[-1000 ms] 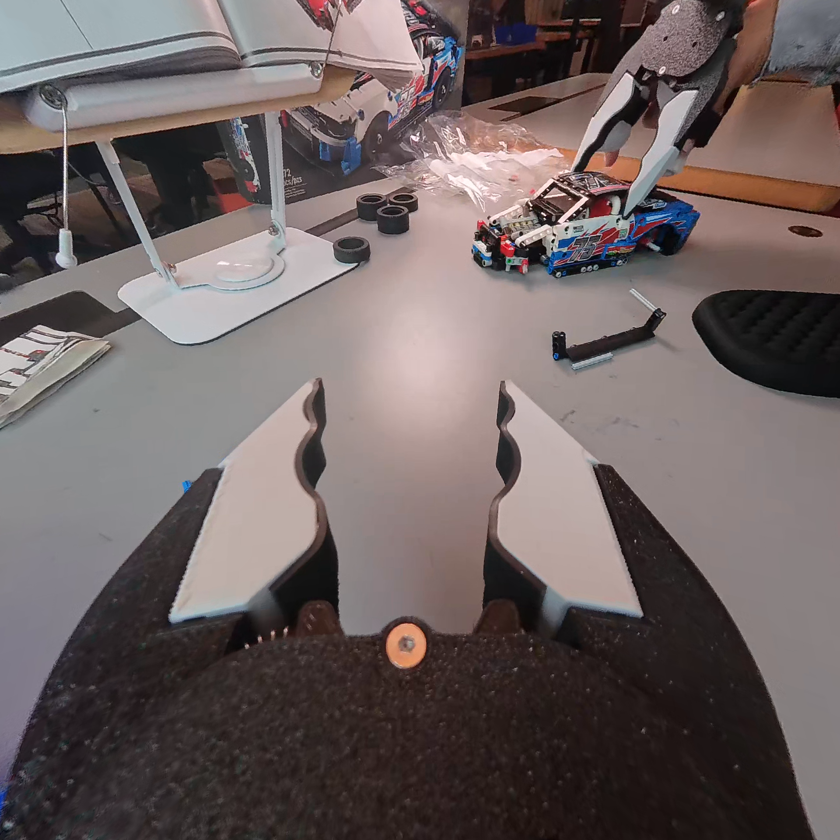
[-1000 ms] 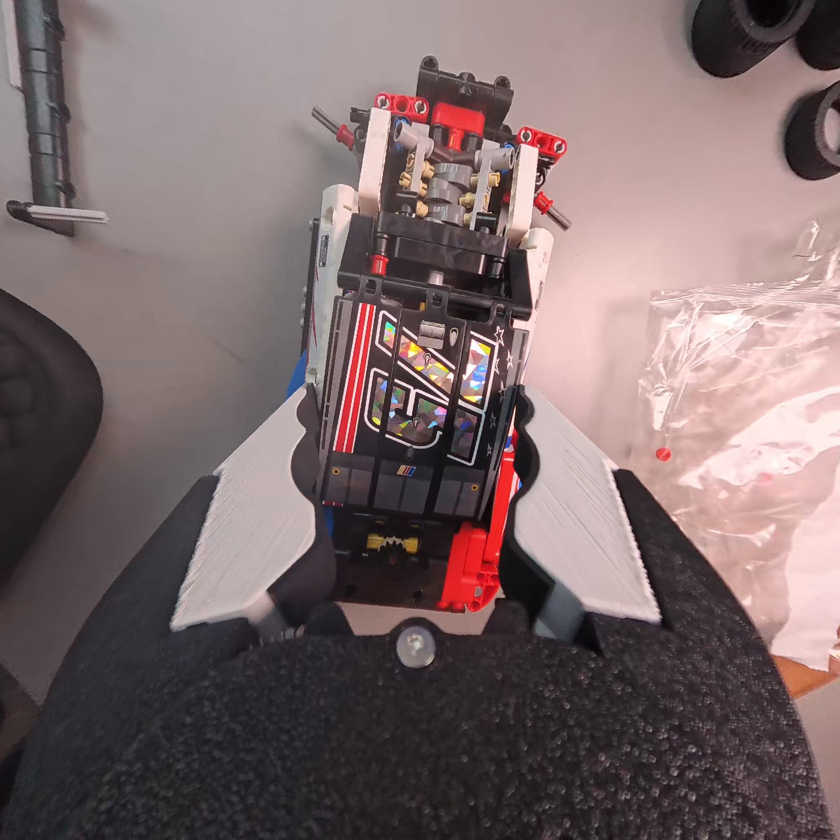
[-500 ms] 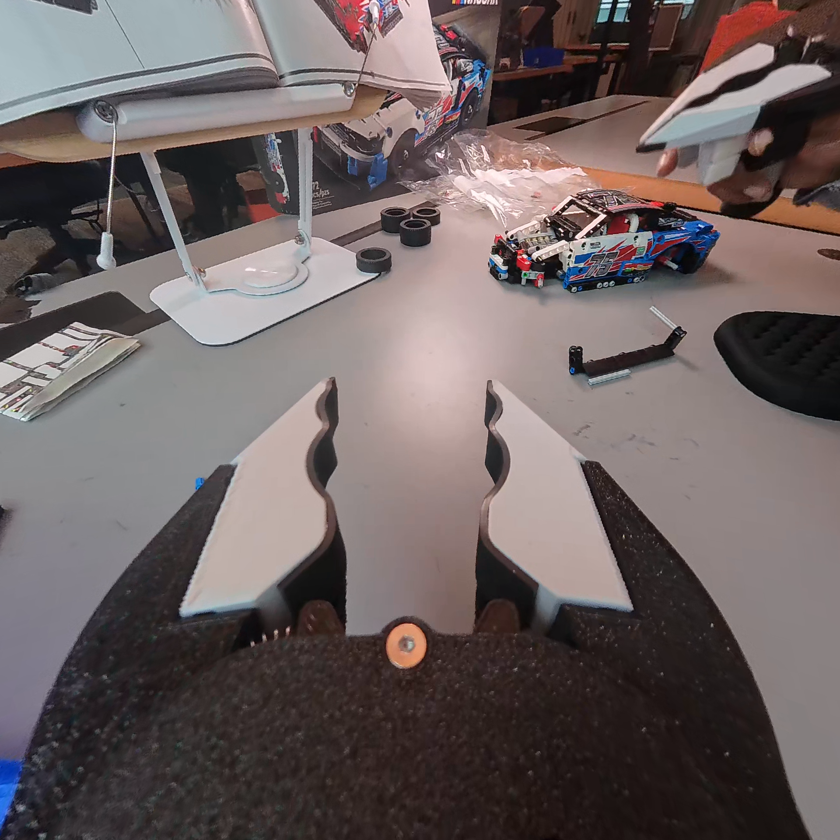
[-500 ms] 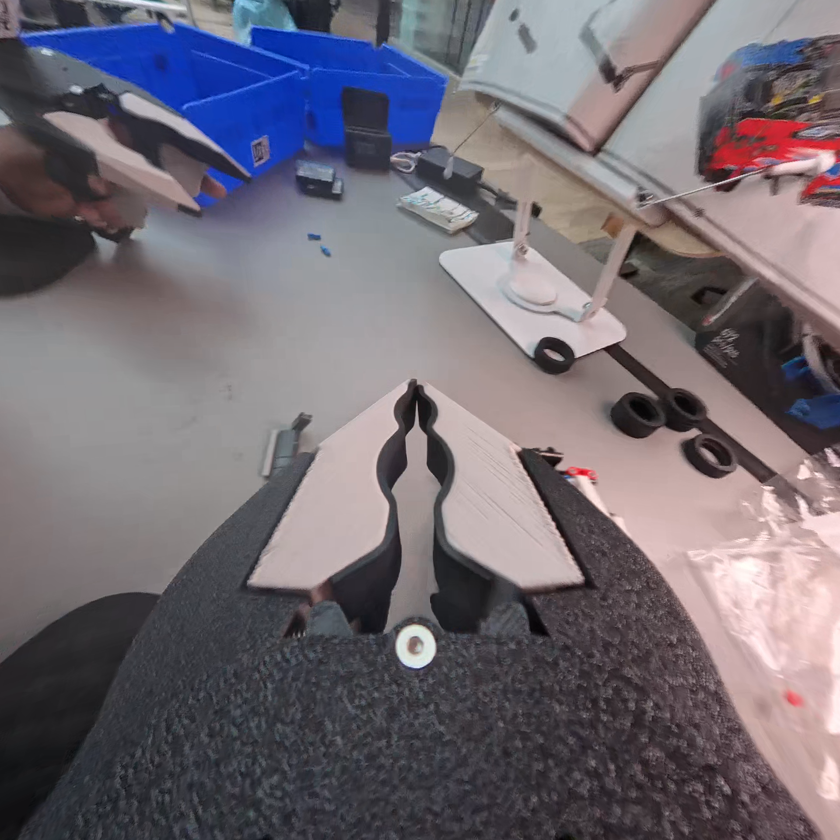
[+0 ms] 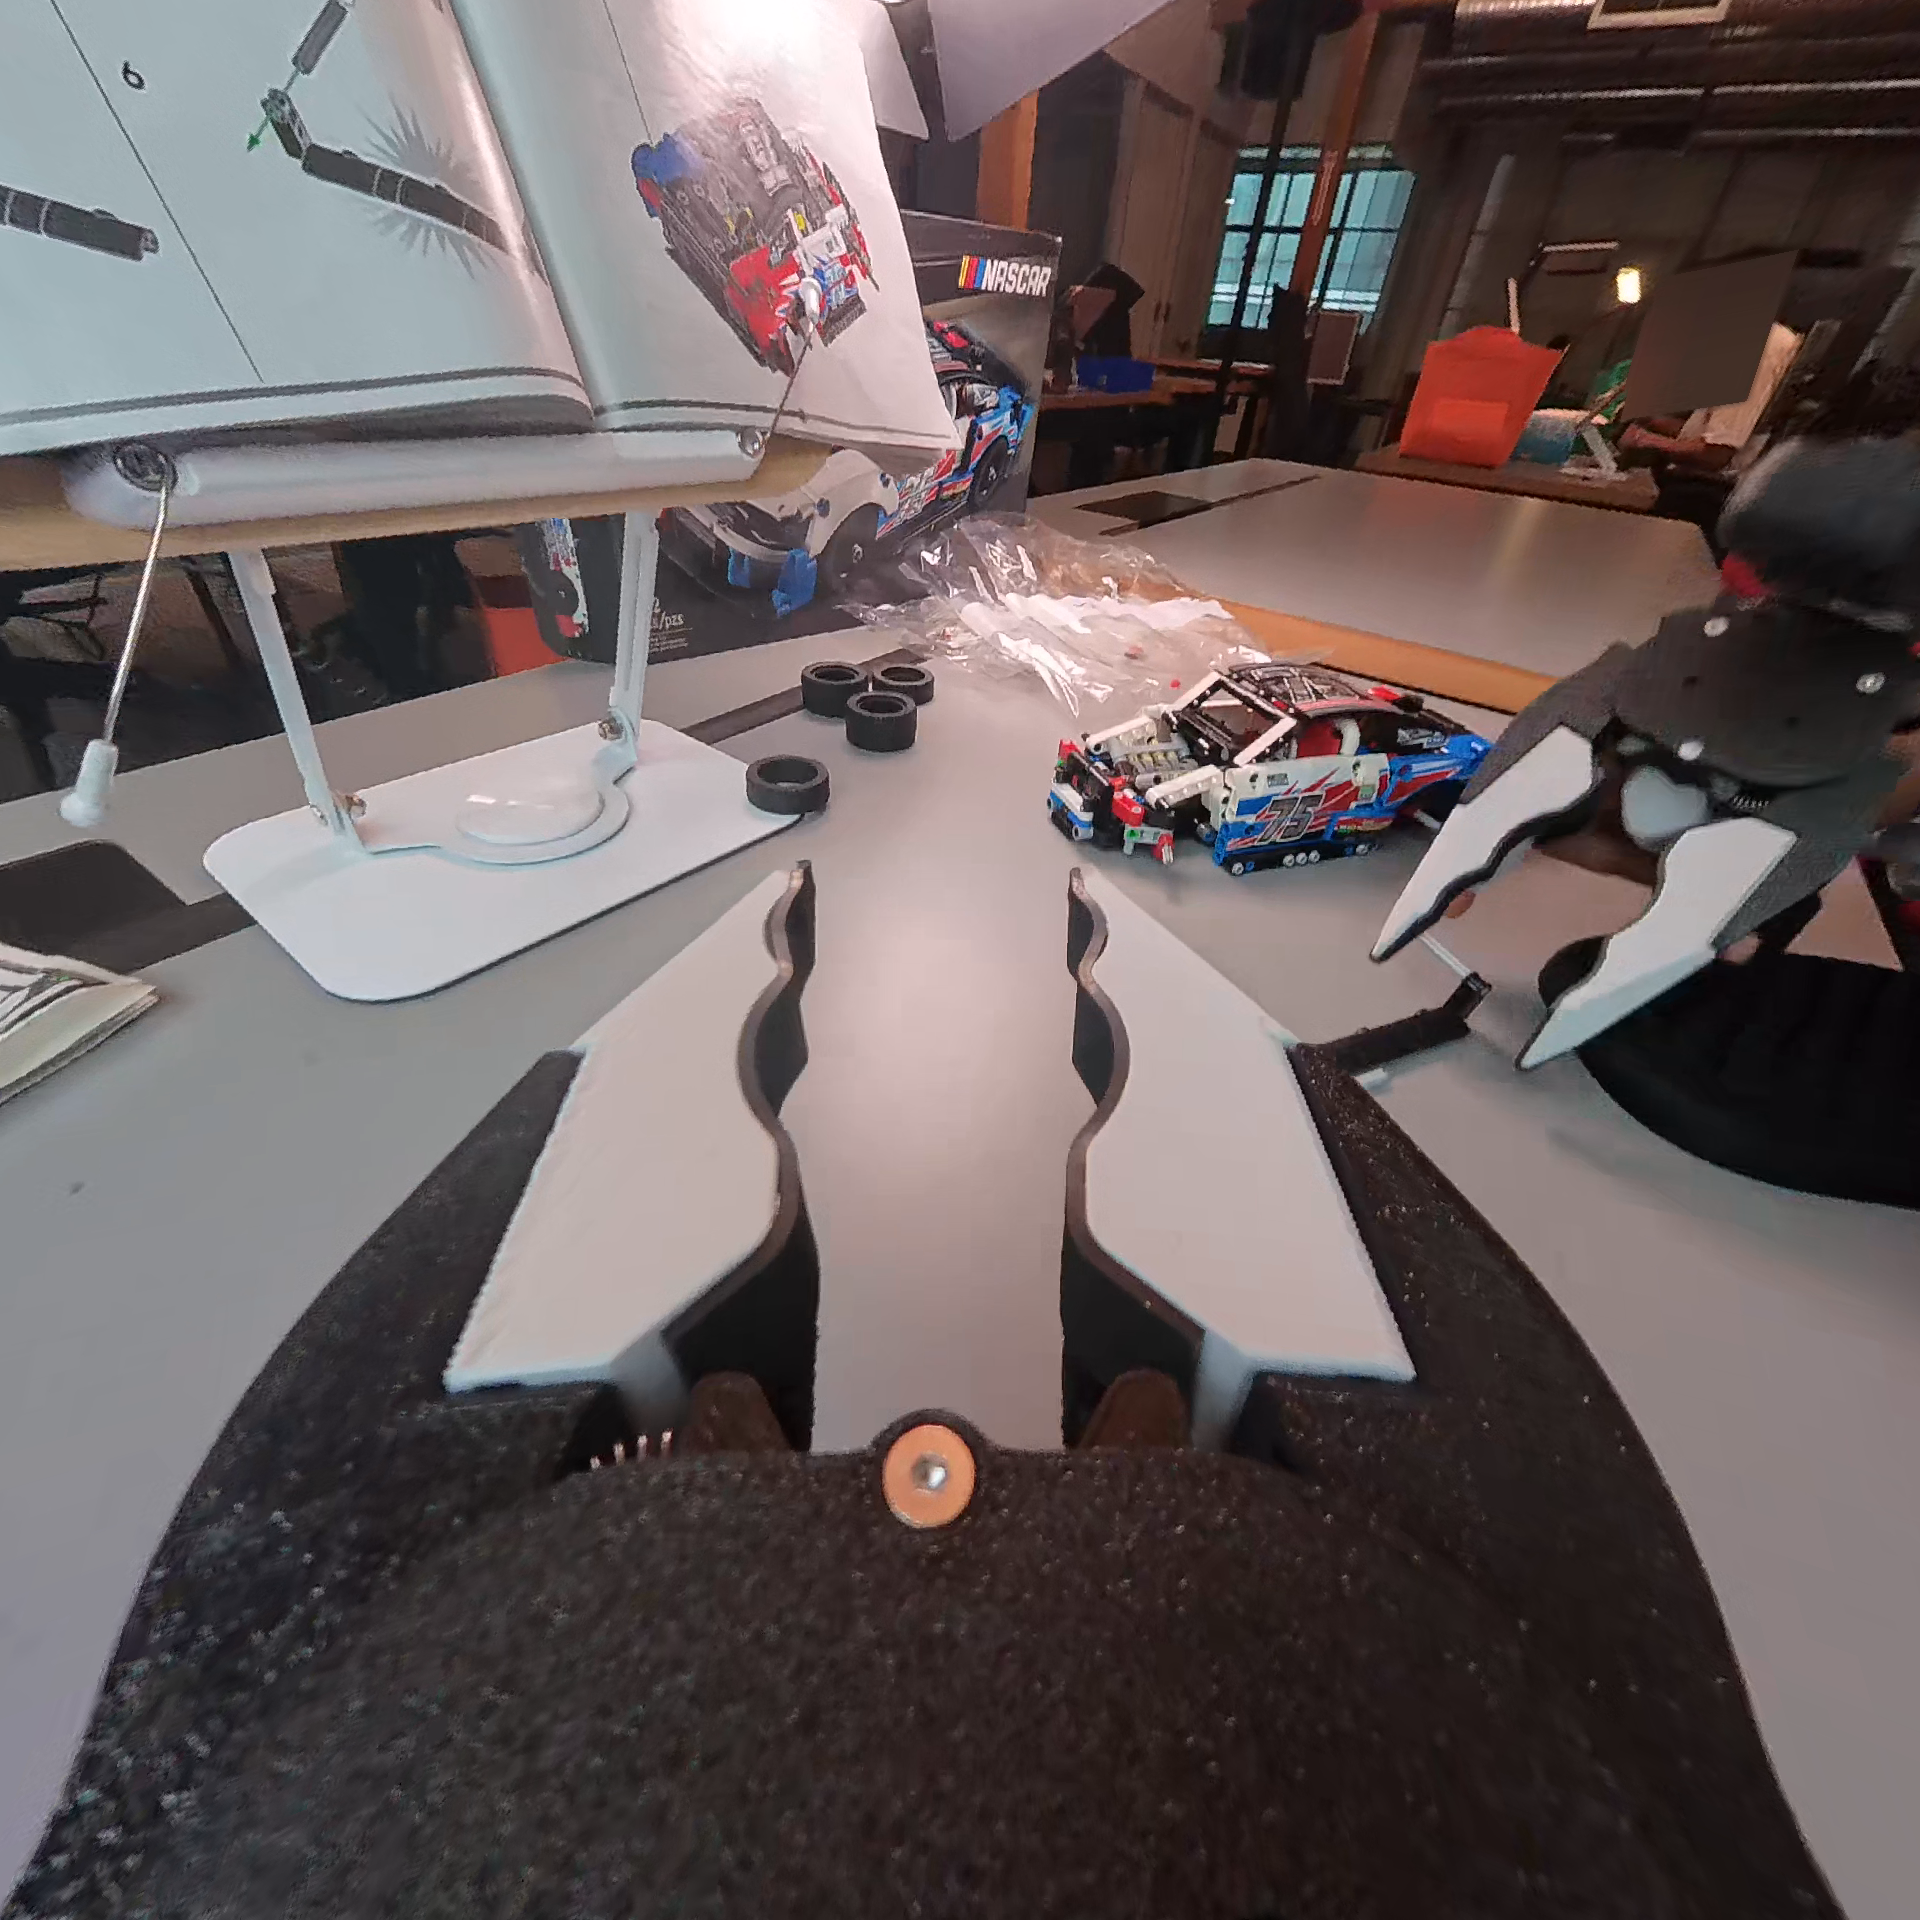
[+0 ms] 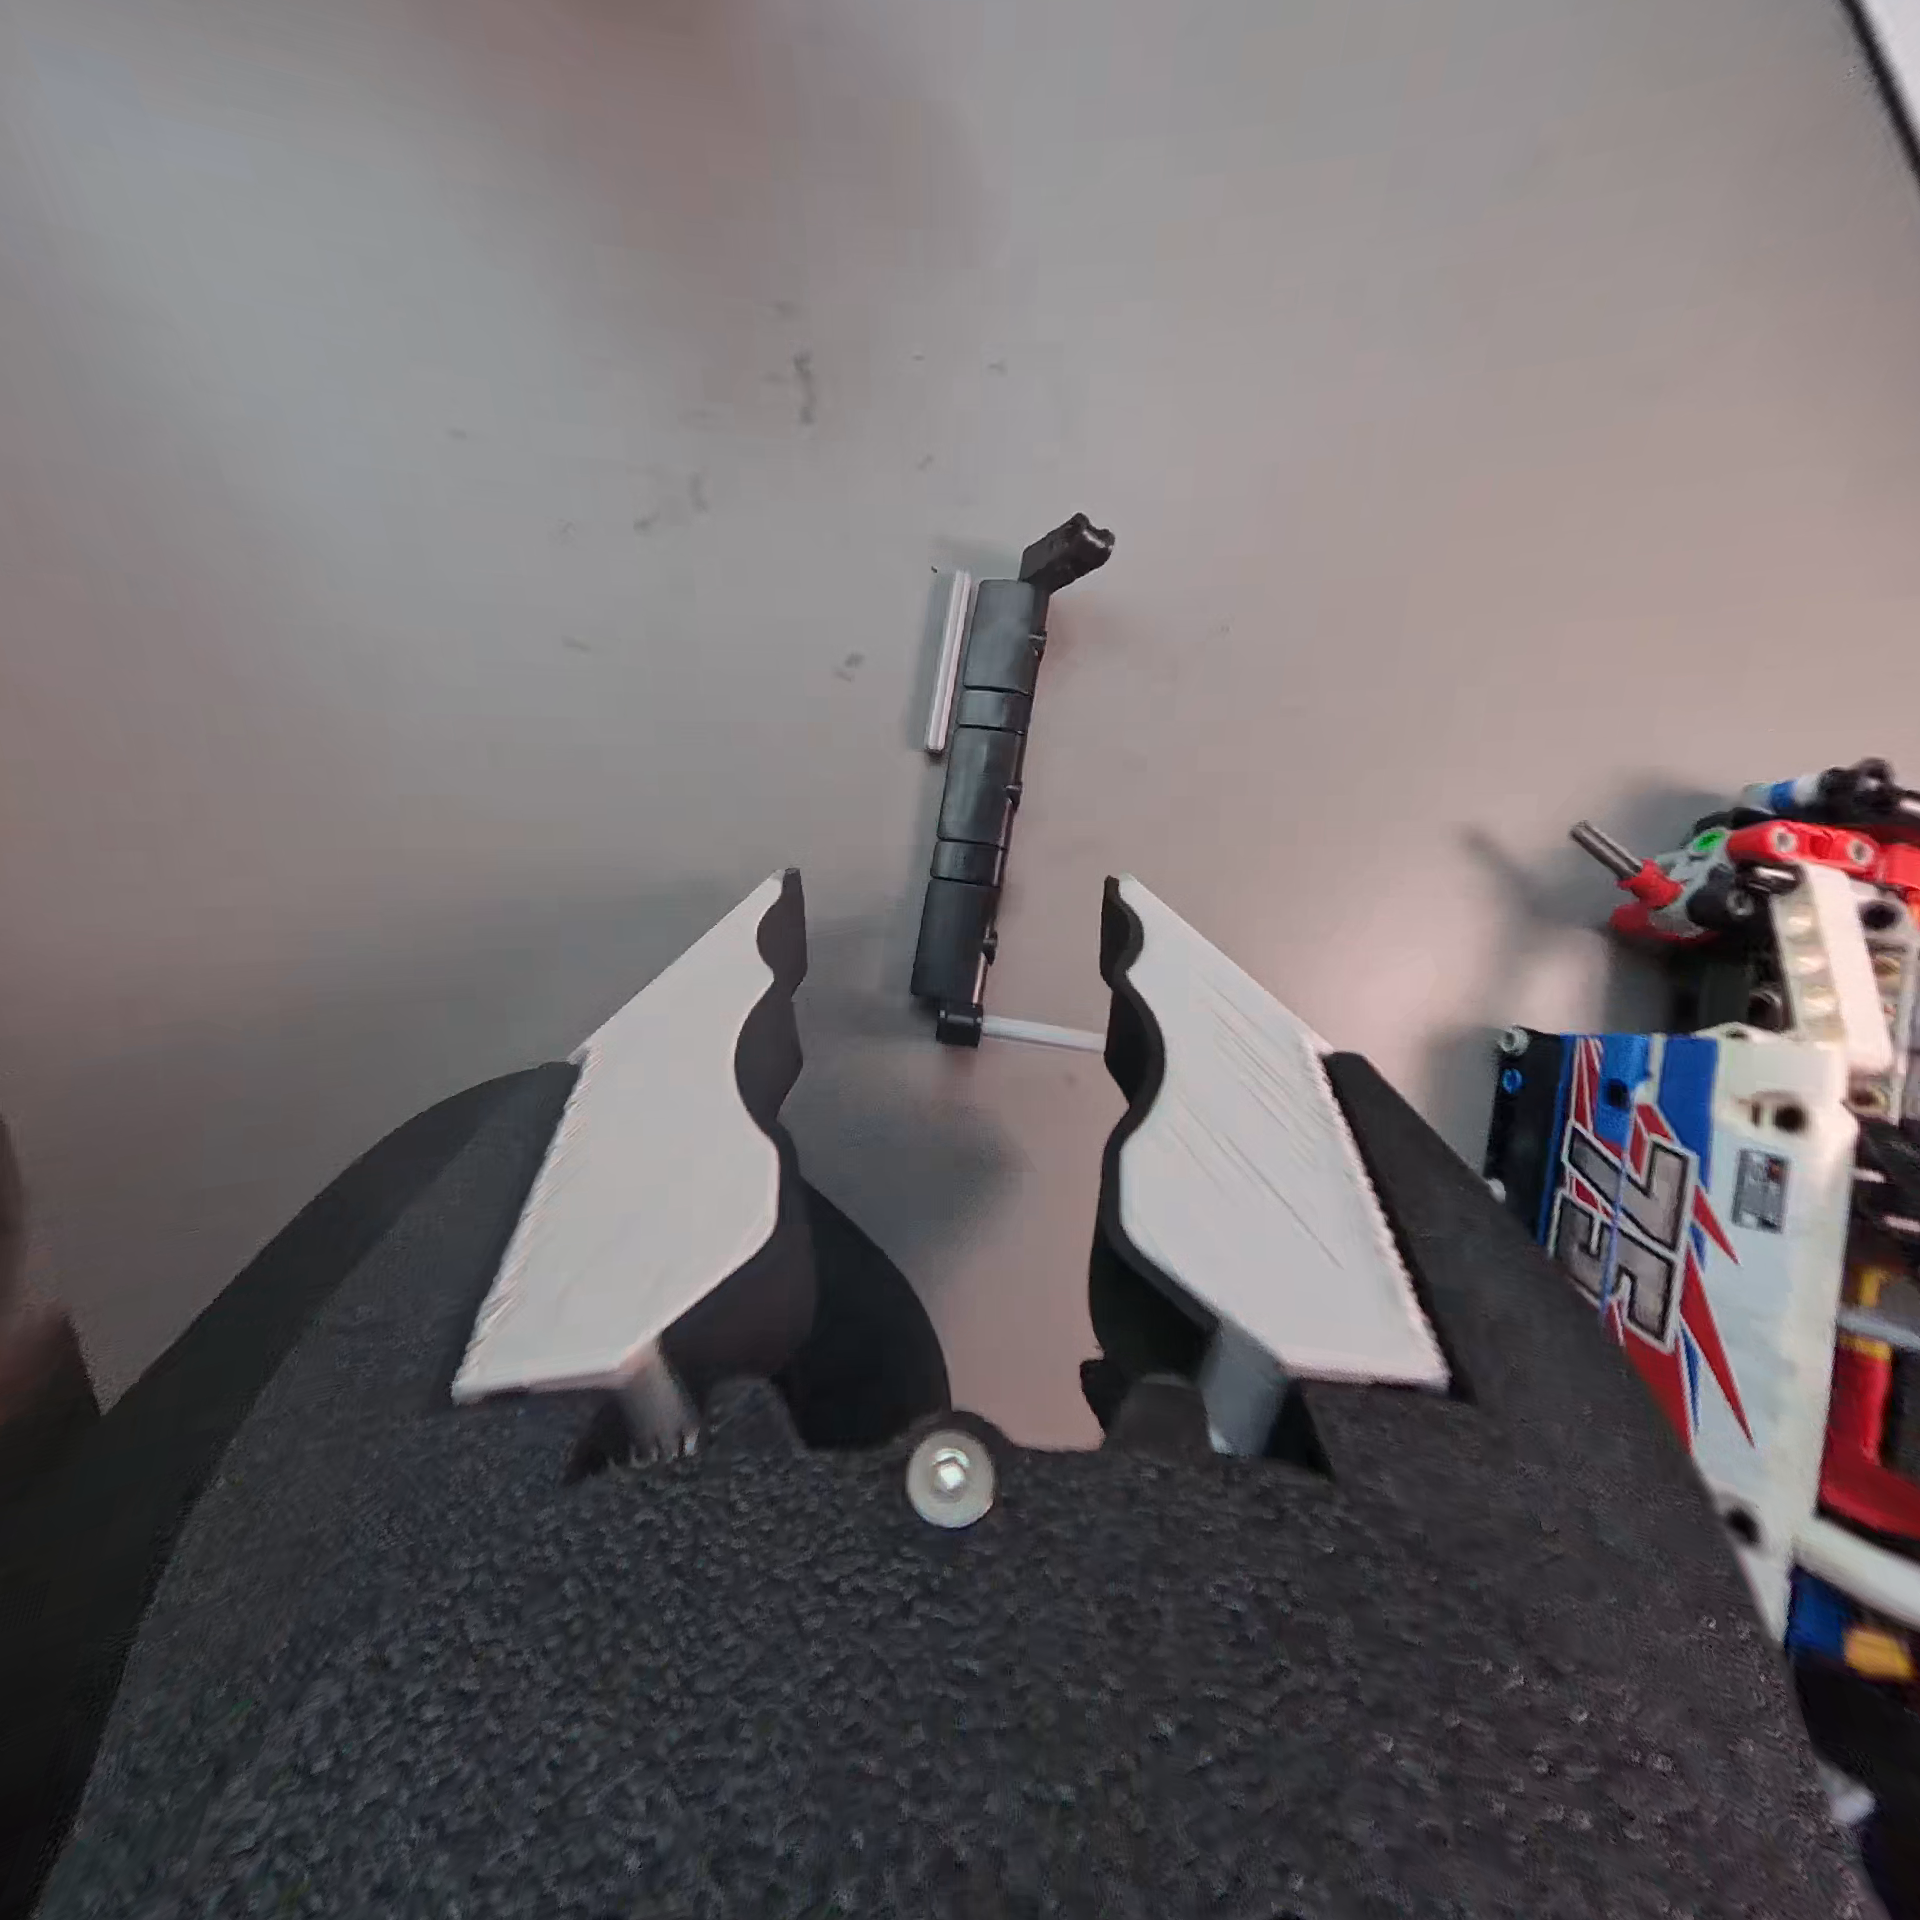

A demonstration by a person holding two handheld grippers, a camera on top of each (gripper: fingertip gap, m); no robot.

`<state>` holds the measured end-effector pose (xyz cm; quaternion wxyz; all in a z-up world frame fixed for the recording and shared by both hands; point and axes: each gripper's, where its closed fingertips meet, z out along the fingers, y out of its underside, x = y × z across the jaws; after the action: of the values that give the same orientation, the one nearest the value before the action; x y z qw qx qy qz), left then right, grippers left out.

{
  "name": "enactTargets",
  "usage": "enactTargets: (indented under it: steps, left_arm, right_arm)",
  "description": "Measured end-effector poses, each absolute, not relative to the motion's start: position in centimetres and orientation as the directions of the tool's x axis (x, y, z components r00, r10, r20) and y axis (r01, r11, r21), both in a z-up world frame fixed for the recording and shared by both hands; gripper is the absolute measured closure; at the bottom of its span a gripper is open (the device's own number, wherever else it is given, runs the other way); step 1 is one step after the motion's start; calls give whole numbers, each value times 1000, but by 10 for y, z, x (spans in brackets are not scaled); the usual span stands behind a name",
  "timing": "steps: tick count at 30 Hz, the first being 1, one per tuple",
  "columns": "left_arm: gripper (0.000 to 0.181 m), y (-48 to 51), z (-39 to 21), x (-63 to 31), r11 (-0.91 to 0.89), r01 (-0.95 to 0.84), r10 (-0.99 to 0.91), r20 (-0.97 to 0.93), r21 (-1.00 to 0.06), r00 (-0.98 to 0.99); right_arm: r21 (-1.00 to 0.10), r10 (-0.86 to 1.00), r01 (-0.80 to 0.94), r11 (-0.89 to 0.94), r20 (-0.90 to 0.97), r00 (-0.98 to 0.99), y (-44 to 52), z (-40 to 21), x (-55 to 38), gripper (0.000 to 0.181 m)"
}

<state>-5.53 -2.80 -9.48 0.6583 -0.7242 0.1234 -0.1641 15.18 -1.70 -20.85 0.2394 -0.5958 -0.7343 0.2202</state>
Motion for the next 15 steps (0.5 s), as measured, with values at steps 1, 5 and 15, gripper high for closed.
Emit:
enactTargets:
  steps: [1,5,15]
  left_arm:
    - [135,-22,-91,-55,-96,49,-401,84,-994,912]
    - [137,-2,-89,-58,-97,48,-406,83,-994,910]
    - [139,-13,-112,-54,-115,-39,-422,13,-993,907]
  right_arm:
    - [-583,975,783,216,87,-204,-18,-215,149,127]
    - [-532,938,784,321,60,-343,-25,-221,136,164]
    - [-595,806,609,524,114,-581,-54,-203,45,165]
